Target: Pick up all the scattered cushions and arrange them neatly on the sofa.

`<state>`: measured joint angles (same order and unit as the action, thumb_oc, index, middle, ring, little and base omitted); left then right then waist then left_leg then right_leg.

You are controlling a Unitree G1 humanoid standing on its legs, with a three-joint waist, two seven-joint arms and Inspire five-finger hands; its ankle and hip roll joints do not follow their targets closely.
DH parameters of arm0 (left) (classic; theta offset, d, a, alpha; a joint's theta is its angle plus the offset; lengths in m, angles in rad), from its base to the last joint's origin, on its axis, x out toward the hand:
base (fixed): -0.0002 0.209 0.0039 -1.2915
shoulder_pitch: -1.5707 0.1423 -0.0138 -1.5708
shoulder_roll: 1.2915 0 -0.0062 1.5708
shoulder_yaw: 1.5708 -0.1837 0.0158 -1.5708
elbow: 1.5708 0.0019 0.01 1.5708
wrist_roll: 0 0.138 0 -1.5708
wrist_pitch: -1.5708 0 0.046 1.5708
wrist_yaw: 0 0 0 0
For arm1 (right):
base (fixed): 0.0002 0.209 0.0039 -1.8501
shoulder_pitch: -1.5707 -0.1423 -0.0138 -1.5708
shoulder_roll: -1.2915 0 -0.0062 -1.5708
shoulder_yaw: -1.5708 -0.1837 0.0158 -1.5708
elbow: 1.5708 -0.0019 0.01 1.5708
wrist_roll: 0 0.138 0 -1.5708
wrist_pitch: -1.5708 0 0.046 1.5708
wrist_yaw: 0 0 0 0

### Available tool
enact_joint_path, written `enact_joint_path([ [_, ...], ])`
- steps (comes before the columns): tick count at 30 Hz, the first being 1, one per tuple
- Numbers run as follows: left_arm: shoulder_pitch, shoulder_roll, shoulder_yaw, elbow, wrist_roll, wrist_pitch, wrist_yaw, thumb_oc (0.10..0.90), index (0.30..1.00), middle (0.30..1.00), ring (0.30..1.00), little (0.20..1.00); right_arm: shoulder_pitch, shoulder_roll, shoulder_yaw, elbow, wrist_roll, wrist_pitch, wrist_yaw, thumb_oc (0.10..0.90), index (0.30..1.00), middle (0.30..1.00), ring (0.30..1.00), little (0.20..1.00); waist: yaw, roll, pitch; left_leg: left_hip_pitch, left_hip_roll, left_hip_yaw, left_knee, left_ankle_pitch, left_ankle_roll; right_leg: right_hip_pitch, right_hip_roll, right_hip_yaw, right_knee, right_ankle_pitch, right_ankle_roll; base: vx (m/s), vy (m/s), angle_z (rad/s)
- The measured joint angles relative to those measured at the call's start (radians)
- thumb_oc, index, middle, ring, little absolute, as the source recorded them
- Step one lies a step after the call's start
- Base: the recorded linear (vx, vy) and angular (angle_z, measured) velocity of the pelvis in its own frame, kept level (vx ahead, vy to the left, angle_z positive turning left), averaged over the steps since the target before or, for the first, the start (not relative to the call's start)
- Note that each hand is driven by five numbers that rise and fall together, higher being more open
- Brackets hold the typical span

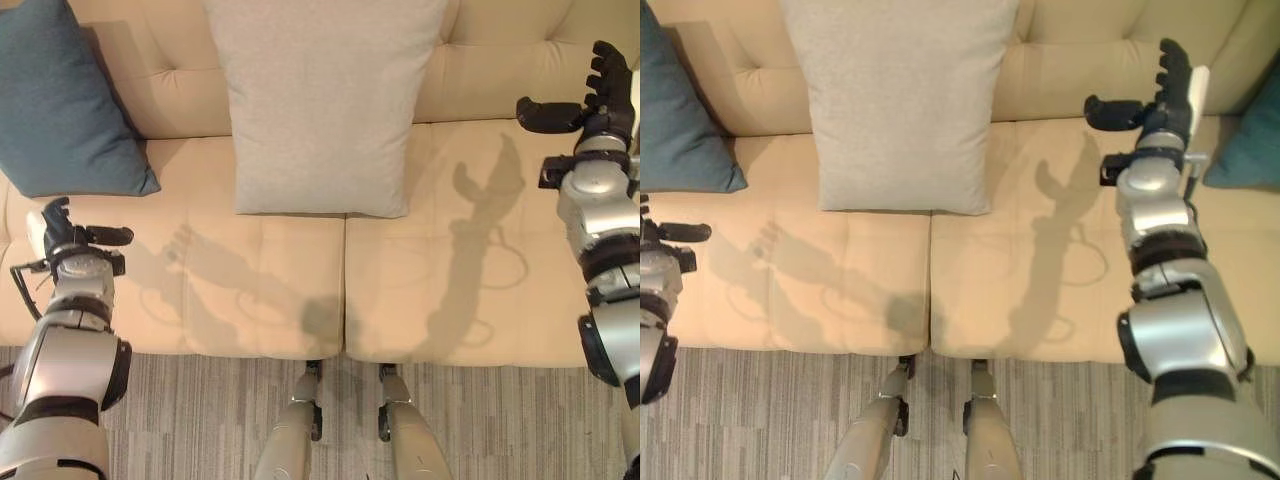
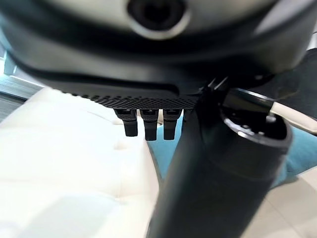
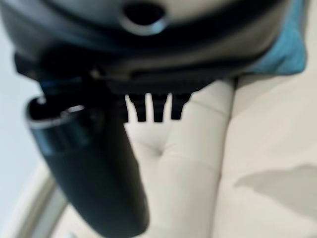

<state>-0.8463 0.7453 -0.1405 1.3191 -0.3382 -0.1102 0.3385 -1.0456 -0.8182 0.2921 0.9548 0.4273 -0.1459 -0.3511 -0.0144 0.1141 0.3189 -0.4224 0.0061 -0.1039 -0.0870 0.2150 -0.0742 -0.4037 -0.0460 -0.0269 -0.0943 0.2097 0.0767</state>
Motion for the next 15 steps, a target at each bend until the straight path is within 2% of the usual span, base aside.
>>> enact_joint_path([
  [1, 0.065, -0.006, 0.048, -0.065, 0.000, -0.006, 0.001, 0.800, 0.900, 0.900, 0.900, 0.900, 0.076, -0.006, -0.061, -0.063, -0.015, -0.002, 0.002, 0.800, 0.900, 0.900, 0.900, 0.900, 0.001, -0.009, 0.002, 0.005, 0.001, 0.000, 0.000, -0.002, 0.001, 0.006, 0.000, -0.003, 0.000, -0.001, 0.000, 0.10, -0.017, 0.02],
  [2, 0.166, -0.031, 0.122, -0.144, 0.001, -0.065, 0.009, 0.800, 0.900, 0.900, 0.900, 0.900, 0.209, -0.015, -0.118, -0.161, -0.067, -0.016, 0.000, 0.800, 0.900, 0.900, 0.900, 0.900, 0.001, -0.021, 0.009, 0.034, 0.001, 0.002, 0.000, -0.006, 0.011, 0.034, -0.001, -0.008, 0.000, -0.004, 0.002, 0.07, -0.002, -0.02],
  [6, 0.404, -0.155, 0.200, -0.165, 0.006, -0.081, -0.037, 0.800, 0.900, 0.900, 0.900, 0.900, 0.528, -0.006, -0.228, -0.247, -0.191, -0.018, 0.082, 0.800, 0.900, 0.900, 0.900, 0.900, -0.013, -0.048, 0.017, 0.187, 0.001, 0.013, -0.001, -0.045, 0.024, 0.186, -0.004, -0.027, -0.001, -0.027, 0.022, 0.12, 0.011, 0.00],
  [7, 0.478, -0.202, 0.254, -0.175, -0.003, -0.086, -0.065, 0.800, 0.900, 0.900, 0.900, 0.900, 0.636, 0.010, -0.295, -0.257, -0.220, -0.022, 0.109, 0.800, 0.900, 0.900, 0.900, 0.900, -0.014, -0.060, 0.011, 0.224, -0.002, 0.014, -0.001, -0.067, 0.025, 0.225, -0.009, -0.029, -0.001, -0.050, 0.019, 0.13, 0.026, 0.06],
  [8, 0.570, -0.254, 0.346, -0.214, -0.033, -0.104, -0.087, 0.800, 0.900, 0.900, 0.900, 0.900, 0.725, 0.055, -0.369, -0.256, -0.247, -0.037, 0.118, 0.800, 0.900, 0.900, 0.900, 0.900, -0.013, -0.083, -0.002, 0.261, -0.010, 0.015, -0.001, -0.080, 0.033, 0.262, -0.017, -0.031, -0.001, -0.080, 0.000, 0.09, 0.038, 0.02],
  [10, 0.710, -0.319, 0.468, -0.144, -0.127, -0.106, -0.132, 0.800, 0.900, 0.900, 0.900, 0.900, 0.860, 0.115, -0.422, -0.152, -0.301, -0.017, 0.135, 0.800, 0.900, 0.900, 0.900, 0.900, -0.011, -0.123, -0.059, 0.311, -0.009, 0.016, -0.001, -0.107, 0.031, 0.311, -0.016, -0.033, -0.001, -0.105, -0.005, 0.08, 0.053, 0.00],
  [12, 0.809, -0.343, 0.499, -0.040, -0.184, -0.077, -0.149, 0.800, 0.900, 0.900, 0.900, 0.900, 0.943, 0.144, -0.448, -0.044, -0.325, 0.026, 0.148, 0.800, 0.900, 0.900, 0.900, 0.900, -0.019, -0.144, -0.110, 0.332, -0.008, 0.016, -0.001, -0.119, 0.037, 0.331, -0.015, -0.035, -0.001, -0.115, -0.003, 0.01, 0.045, 0.01],
  [15, 0.897, -0.373, 0.496, 0.057, -0.177, -0.034, -0.179, 0.800, 0.900, 0.900, 0.900, 0.900, 1.003, 0.153, -0.493, 0.069, -0.331, 0.049, 0.159, 0.800, 0.900, 0.900, 0.900, 0.900, -0.022, -0.145, -0.142, 0.343, -0.014, 0.015, -0.001, -0.121, 0.040, 0.343, -0.021, -0.037, -0.001, -0.118, 0.000, 0.02, 0.098, 0.02],
])
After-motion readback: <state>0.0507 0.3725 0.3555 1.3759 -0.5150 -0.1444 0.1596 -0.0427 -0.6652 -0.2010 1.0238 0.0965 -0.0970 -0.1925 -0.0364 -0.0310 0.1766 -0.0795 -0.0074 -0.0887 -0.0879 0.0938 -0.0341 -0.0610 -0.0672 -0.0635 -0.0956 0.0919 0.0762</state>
